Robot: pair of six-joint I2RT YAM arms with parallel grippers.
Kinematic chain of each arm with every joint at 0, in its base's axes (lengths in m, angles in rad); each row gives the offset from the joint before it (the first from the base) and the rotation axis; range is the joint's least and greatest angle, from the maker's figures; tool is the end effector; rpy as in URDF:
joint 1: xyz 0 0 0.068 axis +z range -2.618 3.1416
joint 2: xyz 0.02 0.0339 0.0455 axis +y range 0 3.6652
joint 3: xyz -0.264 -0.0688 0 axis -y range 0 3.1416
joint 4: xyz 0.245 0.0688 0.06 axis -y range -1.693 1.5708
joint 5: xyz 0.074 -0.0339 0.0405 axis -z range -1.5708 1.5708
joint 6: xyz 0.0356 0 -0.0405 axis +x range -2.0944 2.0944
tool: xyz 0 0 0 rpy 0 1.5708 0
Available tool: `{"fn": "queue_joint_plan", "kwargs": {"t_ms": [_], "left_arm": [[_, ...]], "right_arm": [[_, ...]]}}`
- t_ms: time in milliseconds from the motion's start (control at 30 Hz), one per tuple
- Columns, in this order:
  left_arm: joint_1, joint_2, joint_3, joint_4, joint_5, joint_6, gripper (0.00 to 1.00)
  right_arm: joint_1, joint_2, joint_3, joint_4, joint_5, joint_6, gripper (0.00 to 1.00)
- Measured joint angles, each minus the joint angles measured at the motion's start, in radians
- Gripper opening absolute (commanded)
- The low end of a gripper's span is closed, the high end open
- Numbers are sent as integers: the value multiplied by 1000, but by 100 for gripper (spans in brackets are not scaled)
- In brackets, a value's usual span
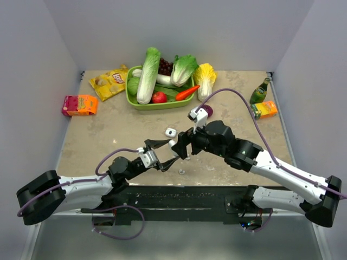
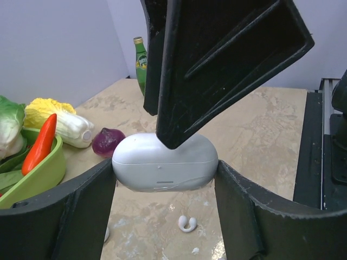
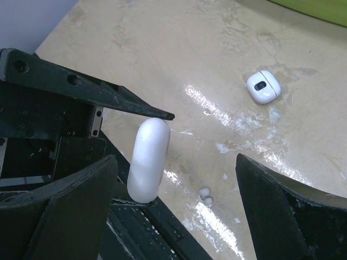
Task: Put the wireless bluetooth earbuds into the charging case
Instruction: Pick up the charging case at the center of the board, then open the charging case.
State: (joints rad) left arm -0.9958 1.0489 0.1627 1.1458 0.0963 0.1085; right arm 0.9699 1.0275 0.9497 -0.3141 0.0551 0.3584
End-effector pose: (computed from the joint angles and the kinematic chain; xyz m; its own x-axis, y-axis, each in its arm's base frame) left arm 0.1035 -0.1660 0.2186 0.2347 -0.1640 -0.9581 0.8655 0.4839 0.1292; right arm 0.1337 0.1916 0.3384 -0.4810 -0.0823 -0.8728 -0.6686 0.6785 0.3045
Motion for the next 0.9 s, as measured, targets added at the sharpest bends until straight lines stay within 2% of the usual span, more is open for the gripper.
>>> {"fn": "queue_joint_plan", "kwargs": {"t_ms": [267,900], "left_arm": [[-15,-1,2,-19,-20,17,0],[-27,-24,2,-36,-60,34,0]], "right_arm": [[0,55,0,-2,3,0,93],[6,37,-7,-1,64,21,93]]}}
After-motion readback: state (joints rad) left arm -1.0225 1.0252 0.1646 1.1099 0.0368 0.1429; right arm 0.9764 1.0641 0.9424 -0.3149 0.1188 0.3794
